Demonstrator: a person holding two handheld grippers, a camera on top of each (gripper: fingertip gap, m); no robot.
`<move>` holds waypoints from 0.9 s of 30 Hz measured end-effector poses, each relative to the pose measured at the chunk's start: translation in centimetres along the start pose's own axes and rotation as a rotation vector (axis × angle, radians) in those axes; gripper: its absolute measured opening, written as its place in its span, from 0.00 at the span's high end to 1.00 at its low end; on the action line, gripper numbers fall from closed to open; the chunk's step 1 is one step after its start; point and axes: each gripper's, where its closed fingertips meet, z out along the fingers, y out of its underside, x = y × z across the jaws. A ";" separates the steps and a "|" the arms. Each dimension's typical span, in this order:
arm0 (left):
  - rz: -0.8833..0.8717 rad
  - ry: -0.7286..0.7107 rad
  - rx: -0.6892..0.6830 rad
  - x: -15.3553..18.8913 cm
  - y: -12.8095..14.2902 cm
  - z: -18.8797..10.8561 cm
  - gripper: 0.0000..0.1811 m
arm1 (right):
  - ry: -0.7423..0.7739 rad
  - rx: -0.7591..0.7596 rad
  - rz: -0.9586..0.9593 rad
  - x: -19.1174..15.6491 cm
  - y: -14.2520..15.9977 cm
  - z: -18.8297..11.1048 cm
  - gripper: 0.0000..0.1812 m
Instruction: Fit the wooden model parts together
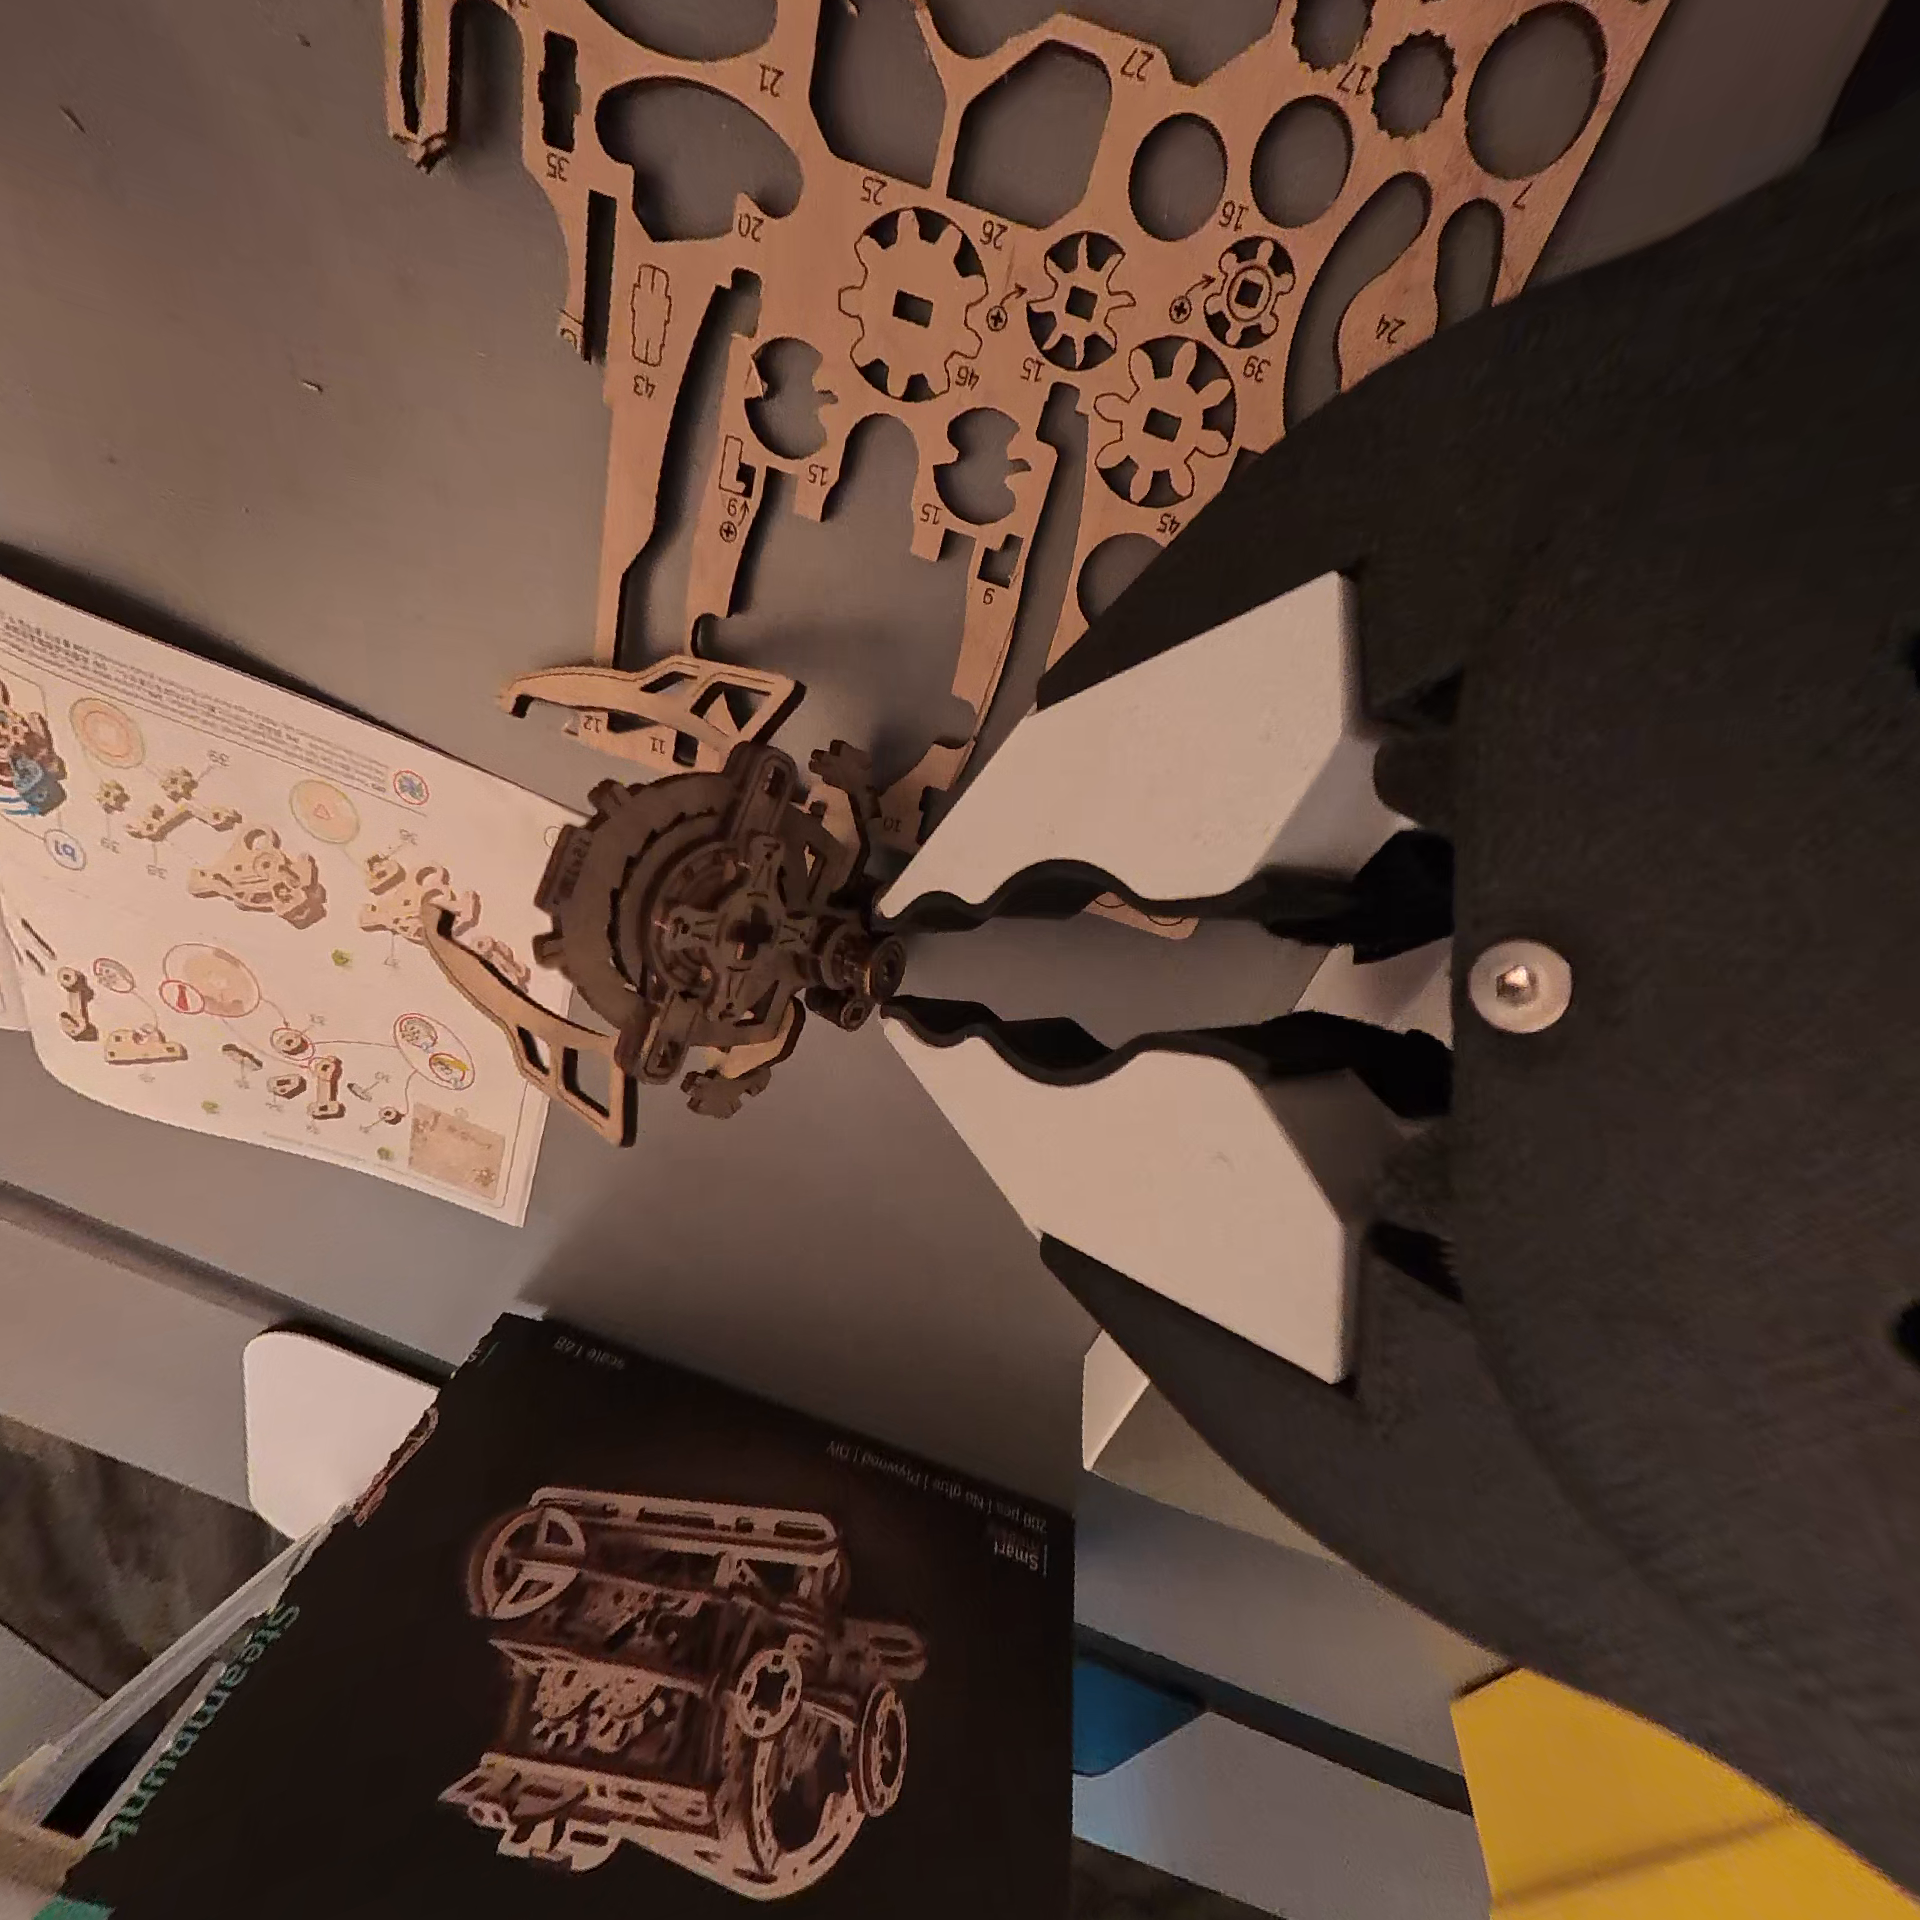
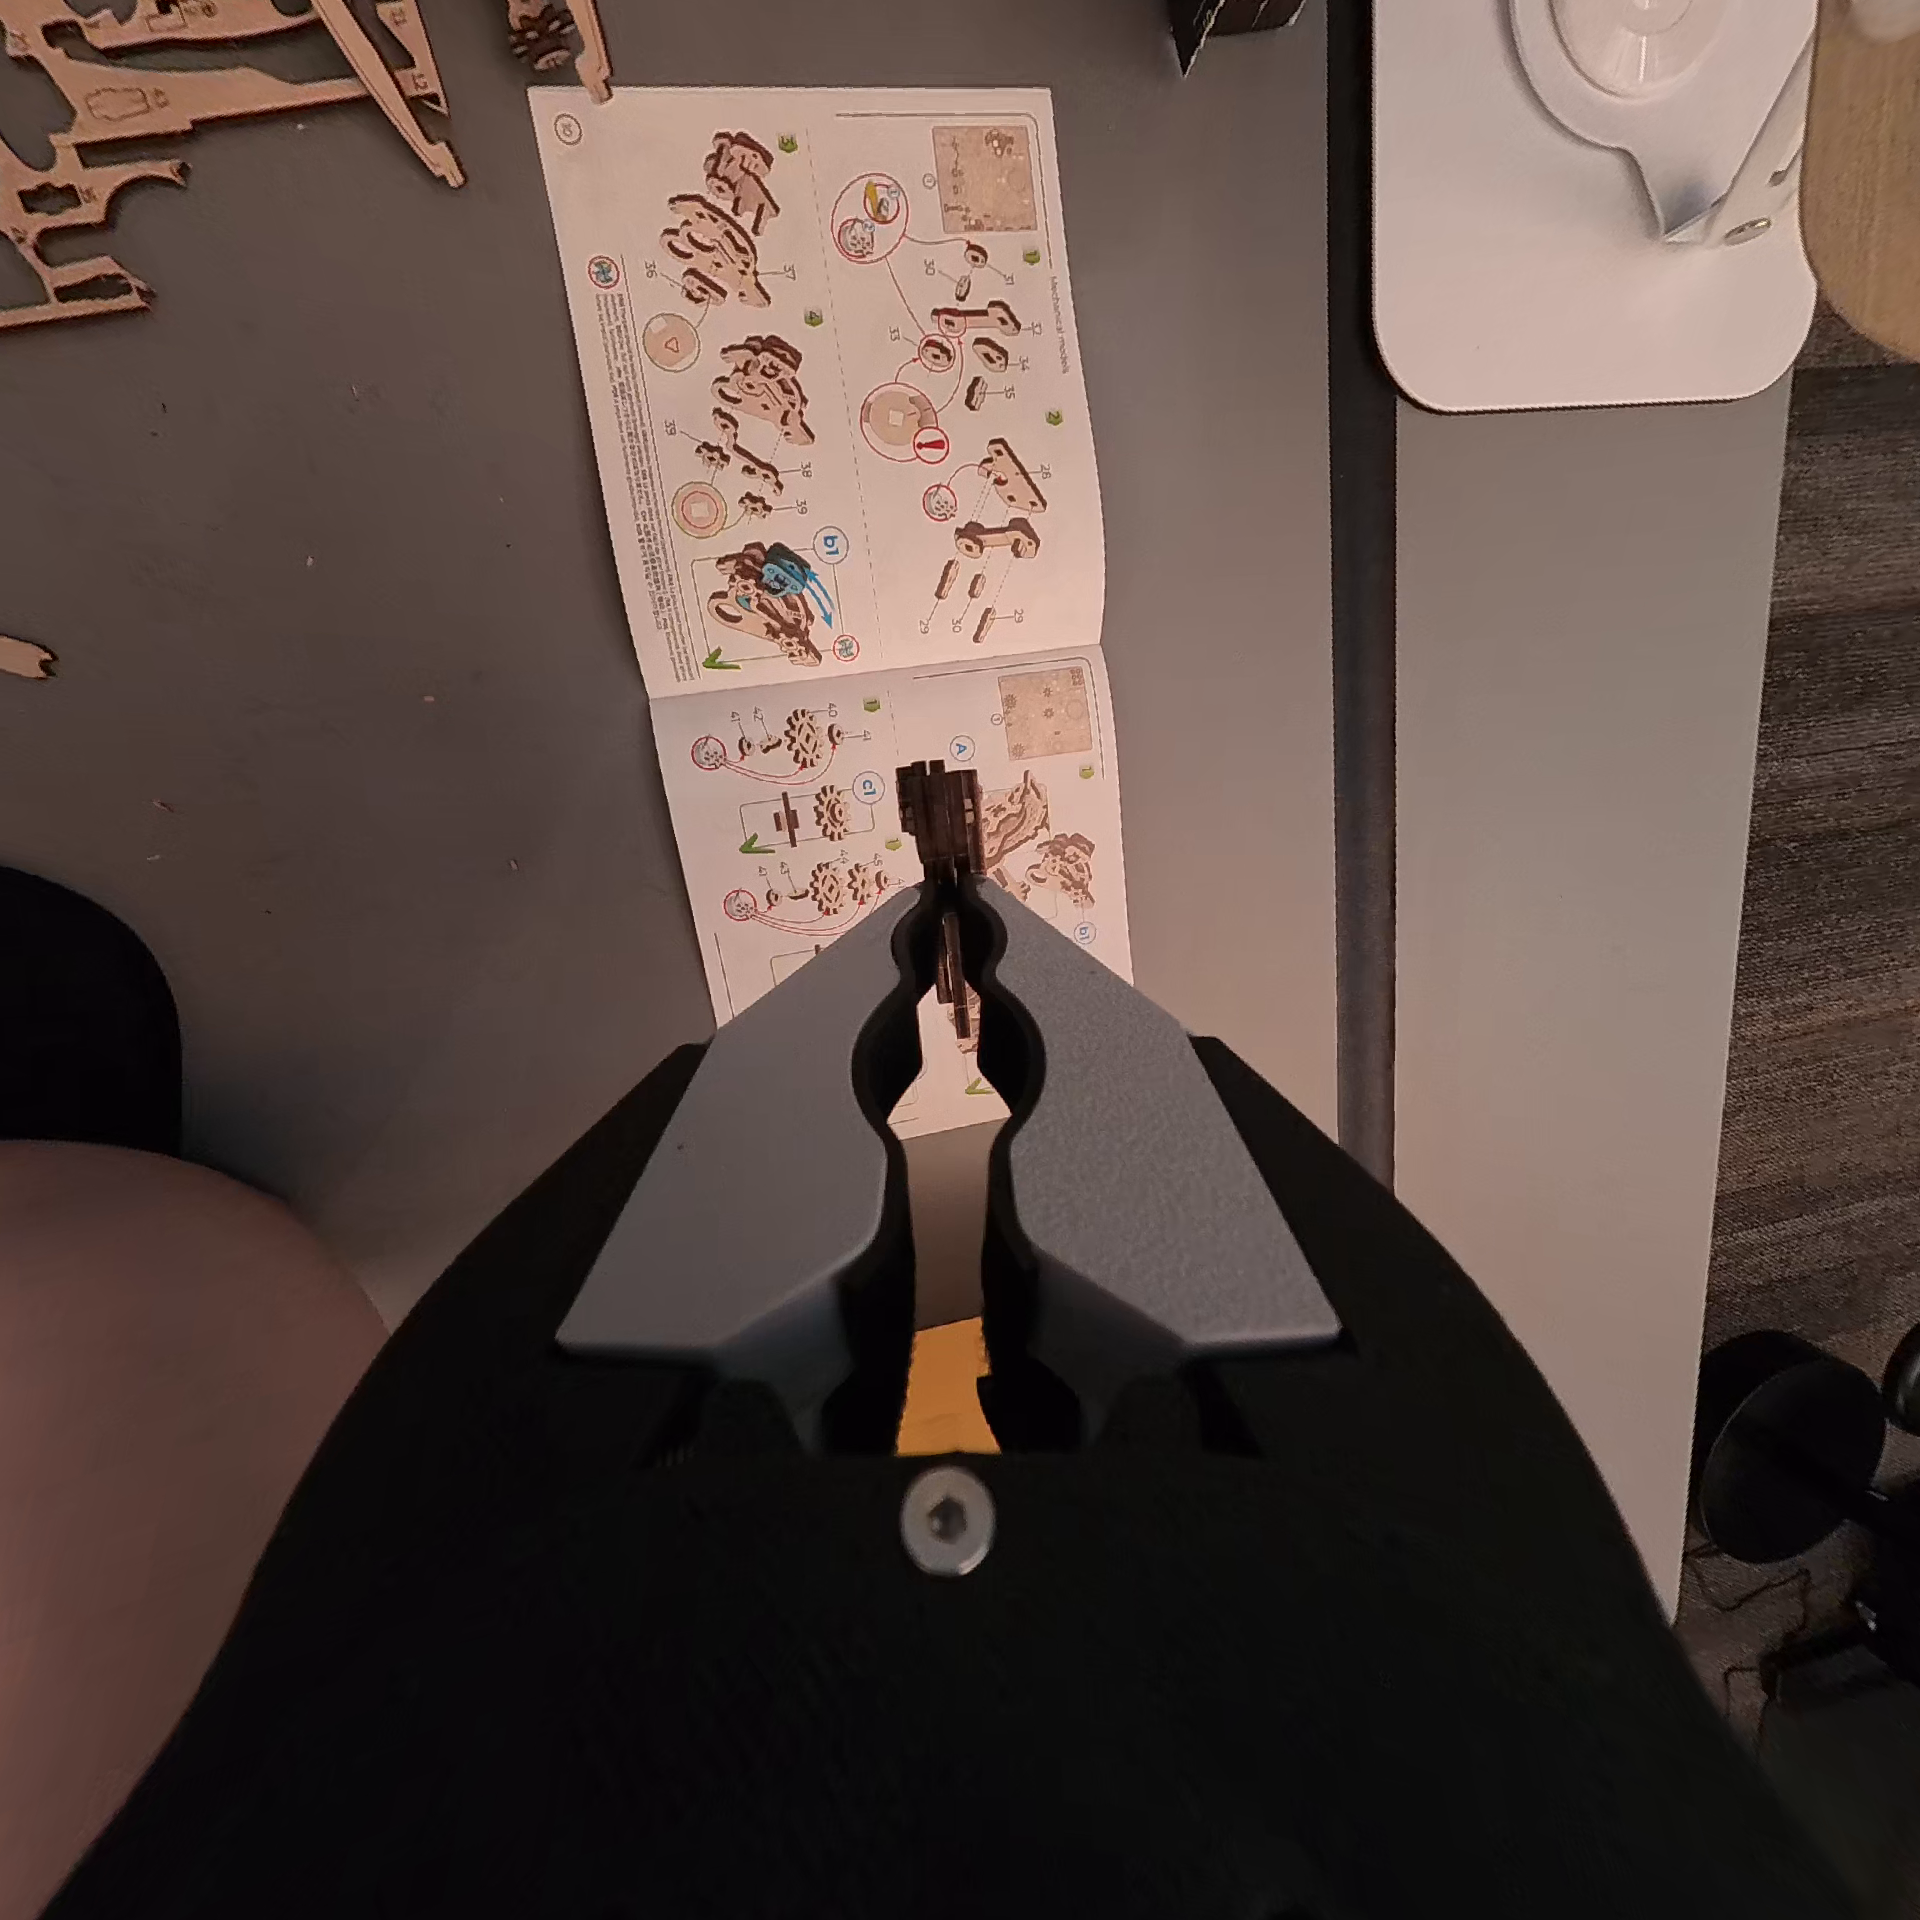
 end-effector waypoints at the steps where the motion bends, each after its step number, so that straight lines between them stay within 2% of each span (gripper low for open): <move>1: -0.002 0.002 -0.006 0.0 0.1 0.0 0.94 | 0.000 0.000 0.001 0.0 0.0 0.0 0.99; 7: -0.105 0.016 -0.009 -0.5 0.4 0.0 0.90 | 0.003 0.007 0.009 0.1 0.2 -0.2 0.99; 11: -0.233 0.091 0.041 -0.3 -0.2 -0.4 0.87 | 0.003 0.012 0.017 0.1 0.4 -0.3 0.99; 17: -0.343 0.149 0.034 -0.2 0.2 -0.3 0.86 | 0.001 0.017 0.018 0.1 0.4 -0.3 0.99; 23: -0.378 0.186 0.038 0.0 0.2 -0.1 0.86 | -0.002 0.013 0.021 0.1 0.5 -0.3 0.99; 27: -0.364 0.180 0.048 0.0 0.1 -0.2 0.93 | -0.004 0.015 0.023 0.1 0.5 -0.3 0.99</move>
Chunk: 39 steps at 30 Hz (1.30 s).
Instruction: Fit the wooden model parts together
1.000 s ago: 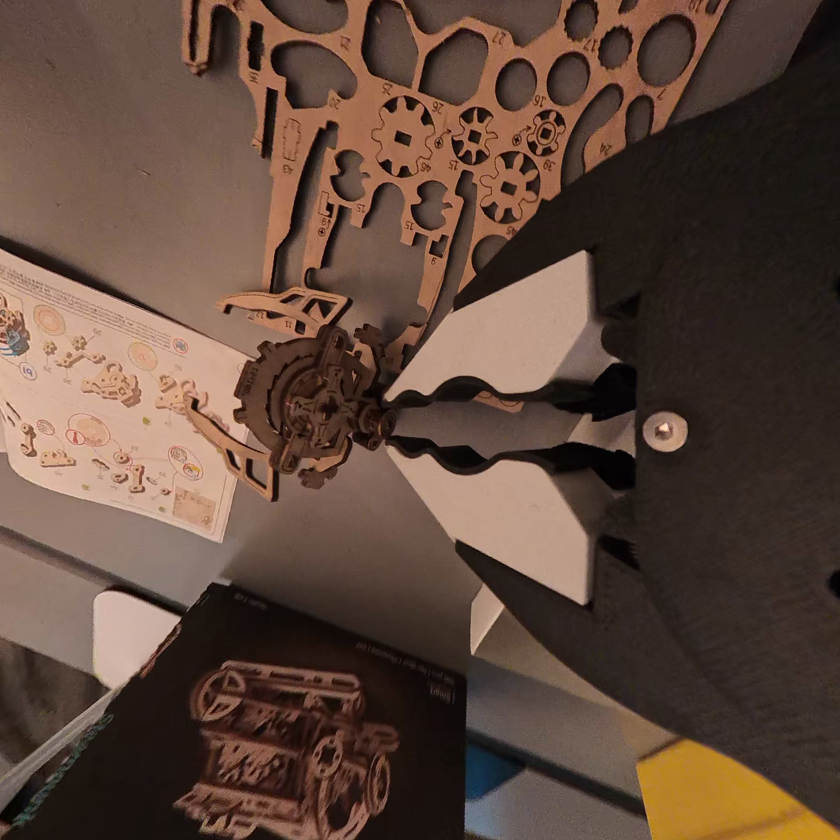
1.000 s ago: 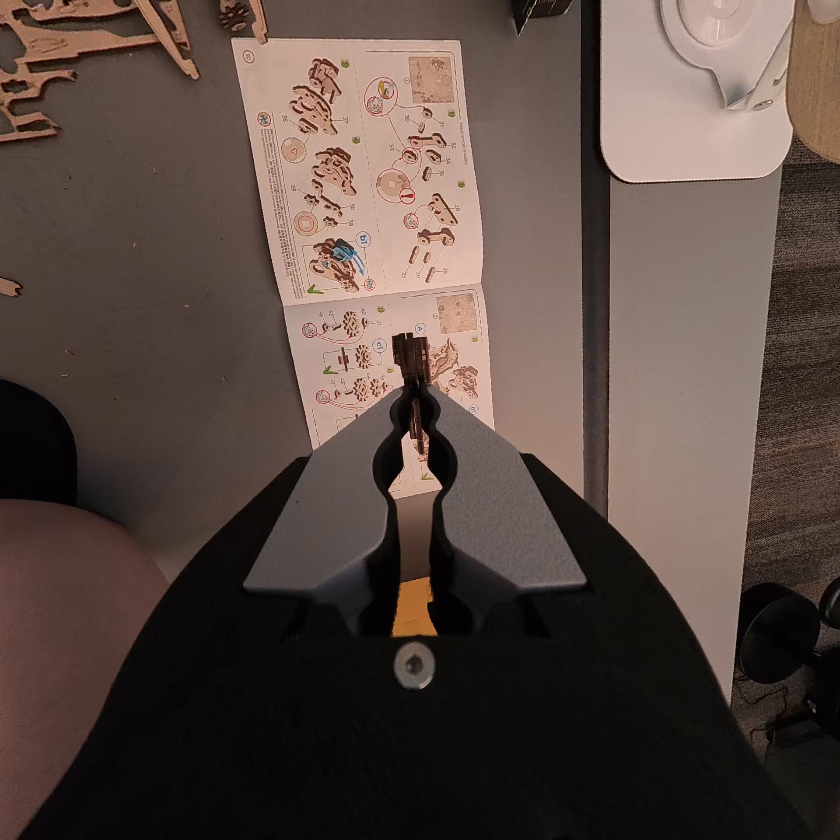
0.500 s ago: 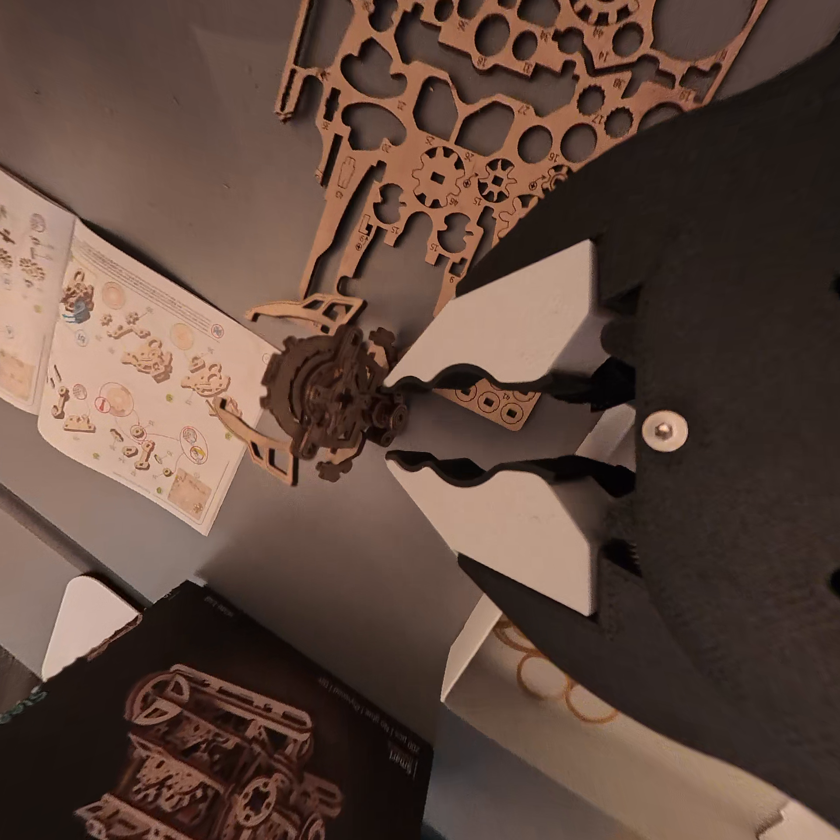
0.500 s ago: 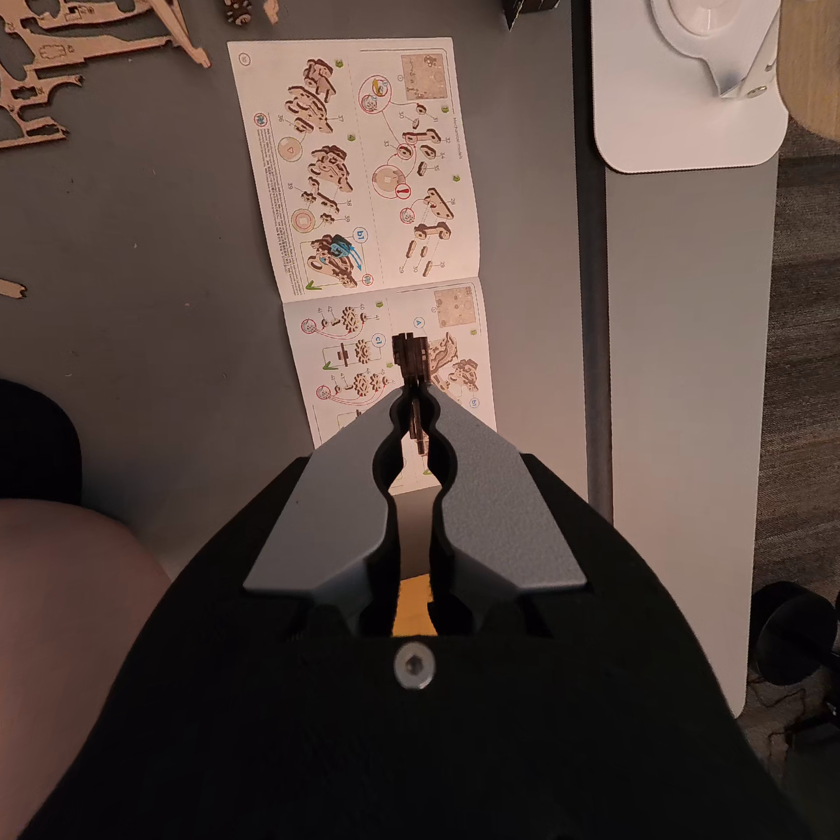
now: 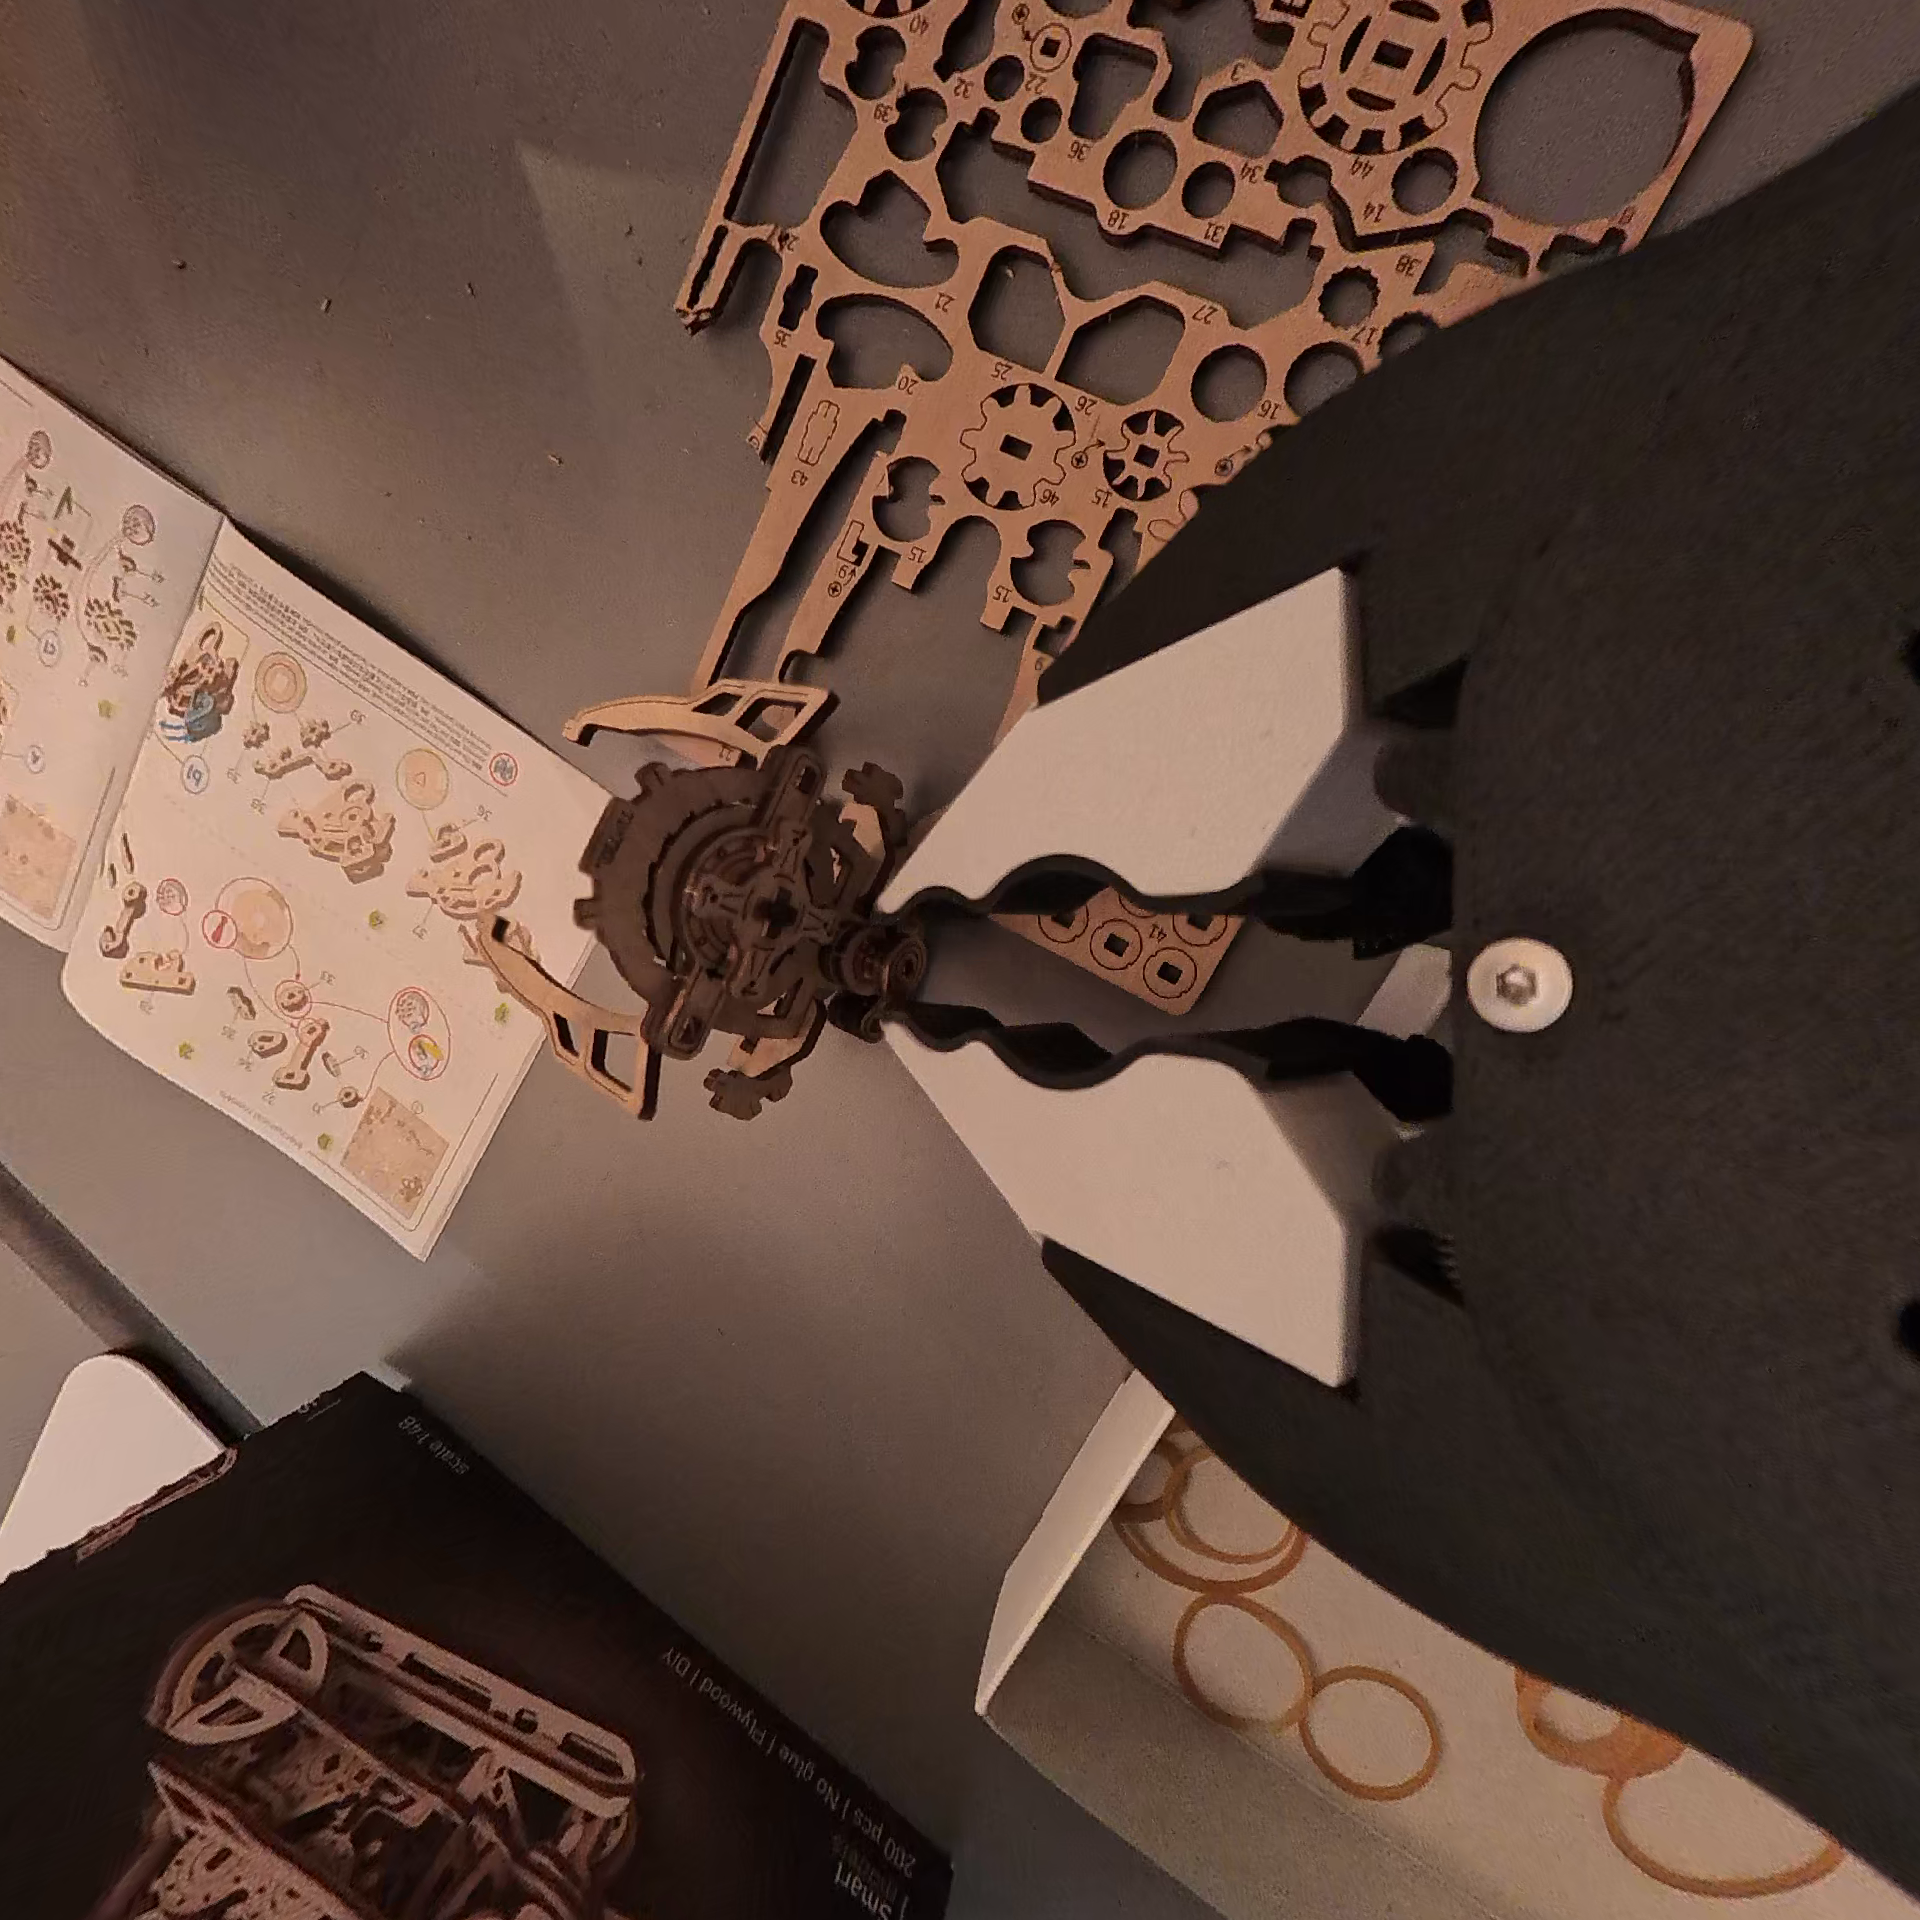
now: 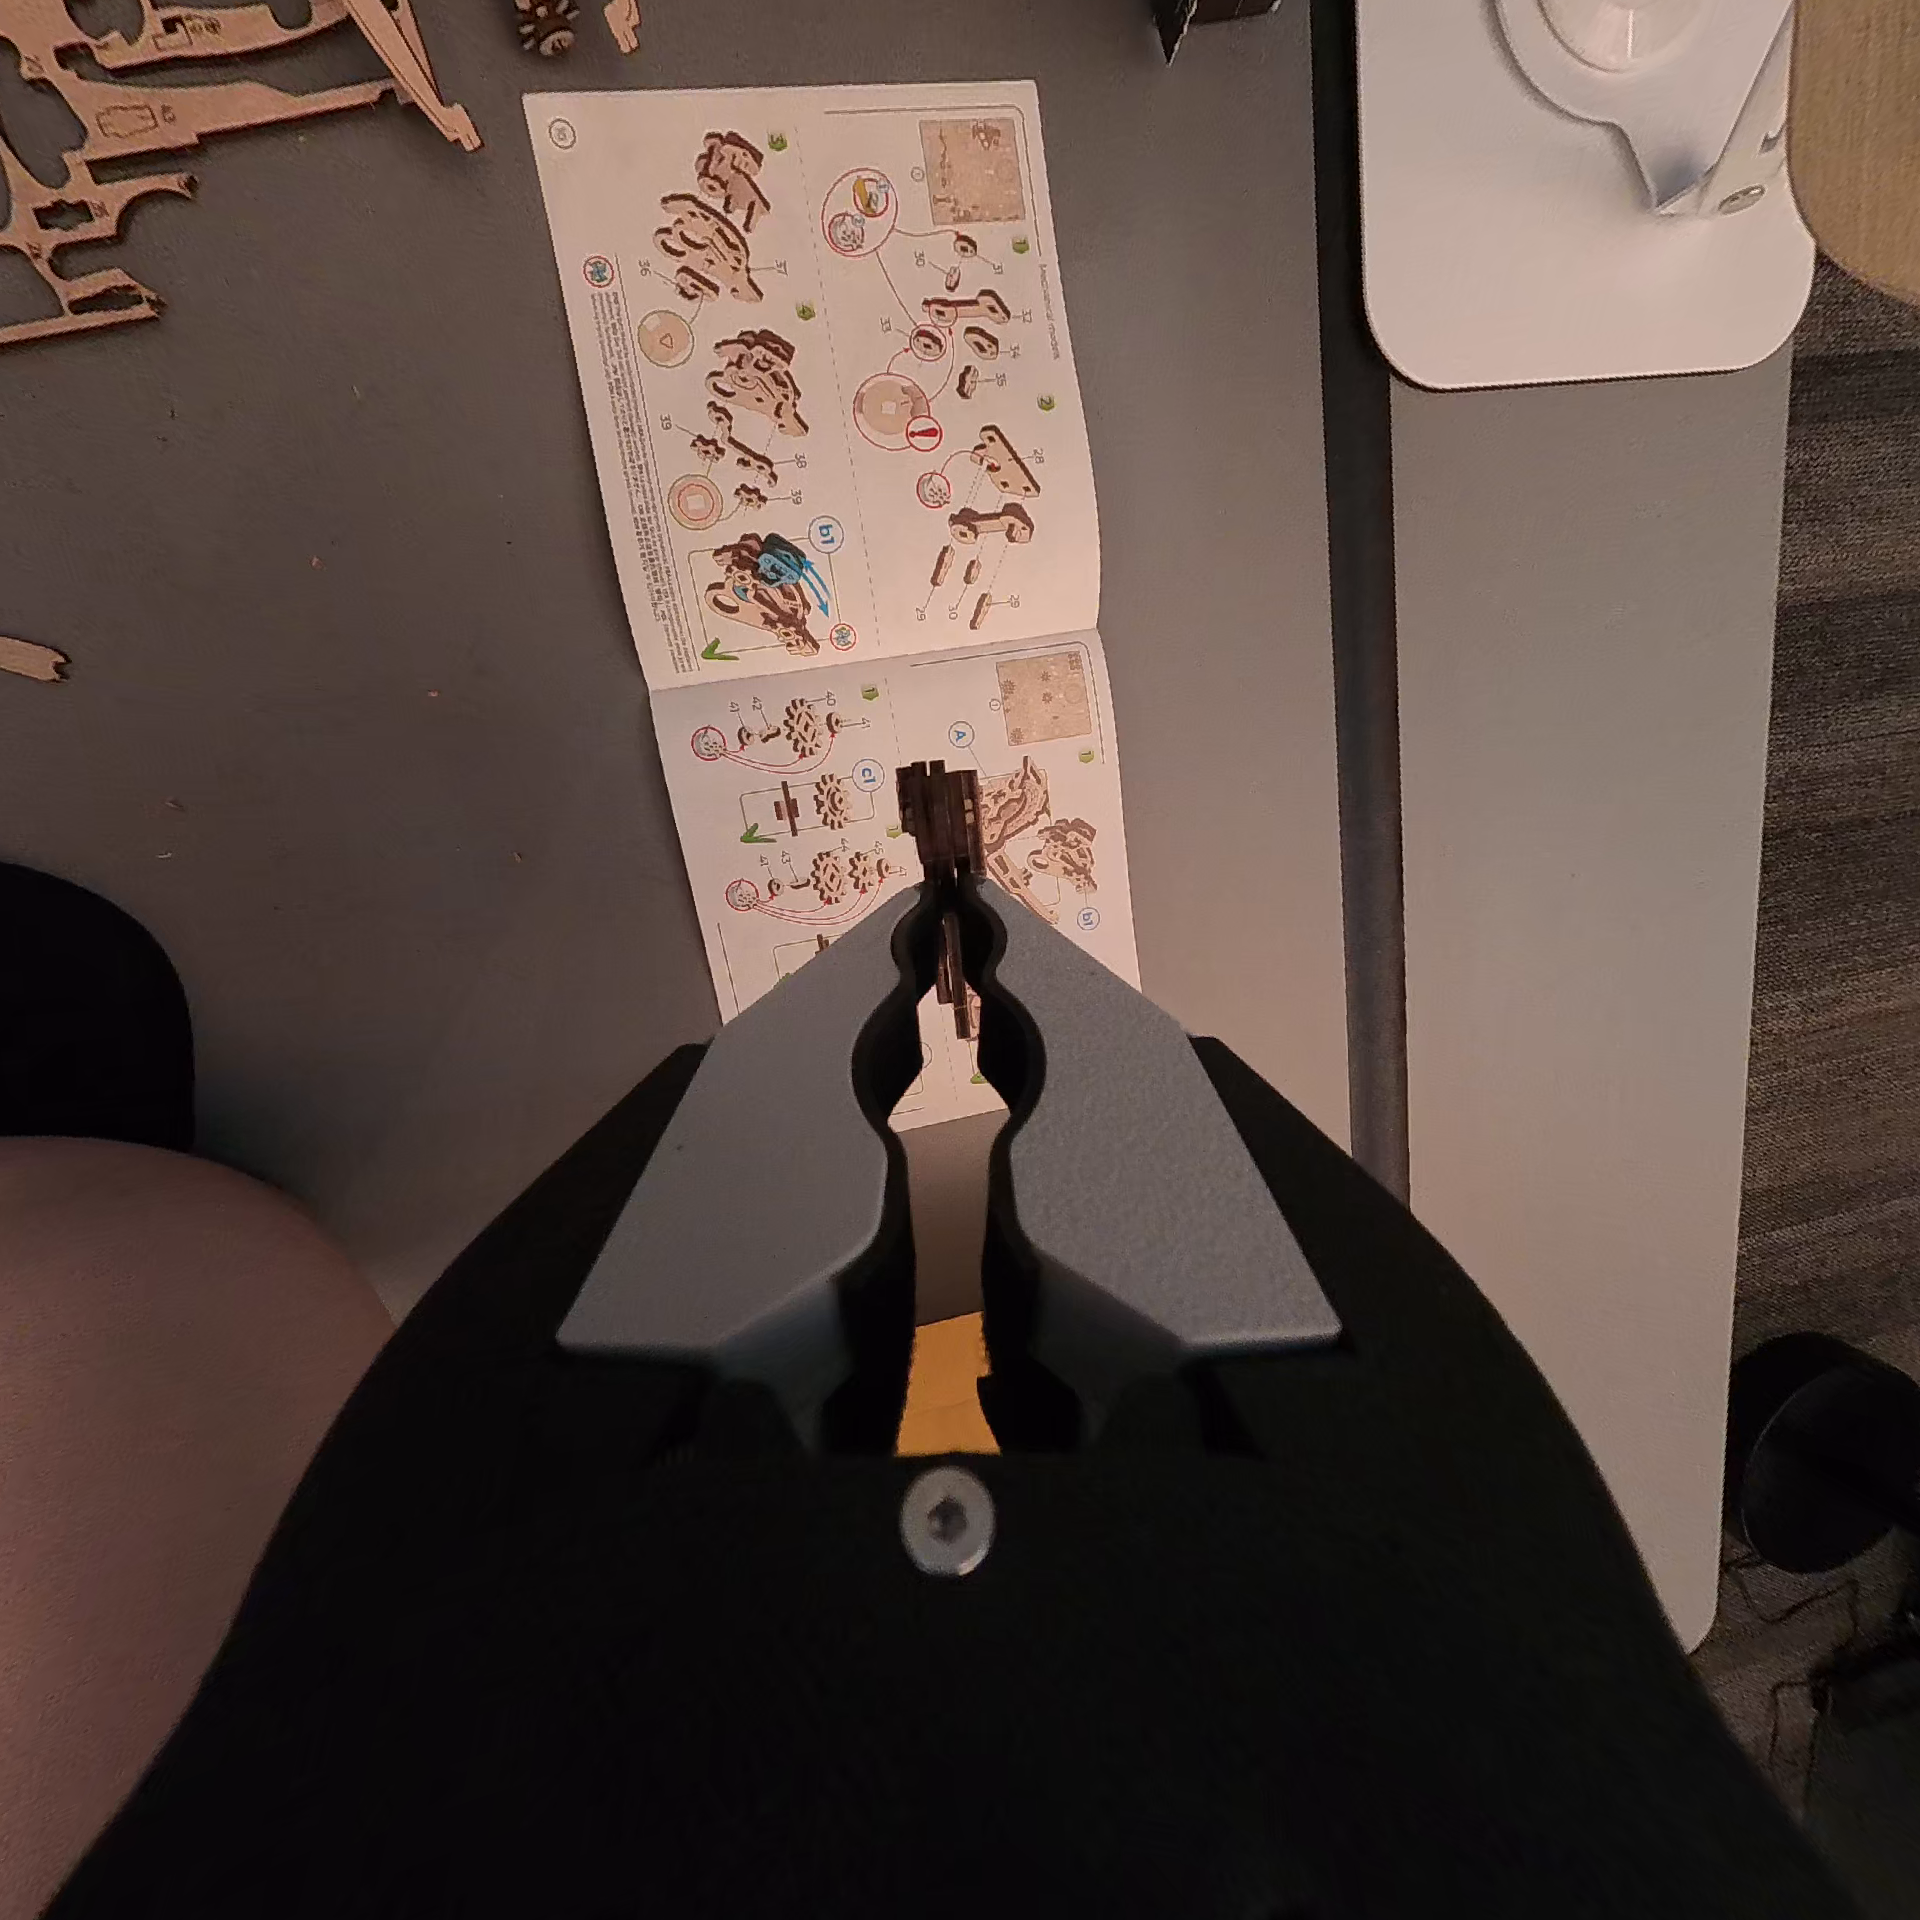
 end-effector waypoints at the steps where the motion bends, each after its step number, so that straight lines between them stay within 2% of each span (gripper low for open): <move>1: 0.007 -0.007 0.000 -0.1 0.0 0.0 0.93 | 0.000 -0.001 0.001 0.0 0.0 0.0 0.99; 16: 0.169 -0.084 -0.007 -0.3 0.1 0.0 0.93 | -0.009 -0.001 0.011 0.0 0.2 0.1 0.99; 39: 0.161 -0.089 -0.023 -0.5 0.4 0.0 0.91 | -0.029 -0.008 0.017 -0.2 0.4 0.3 0.99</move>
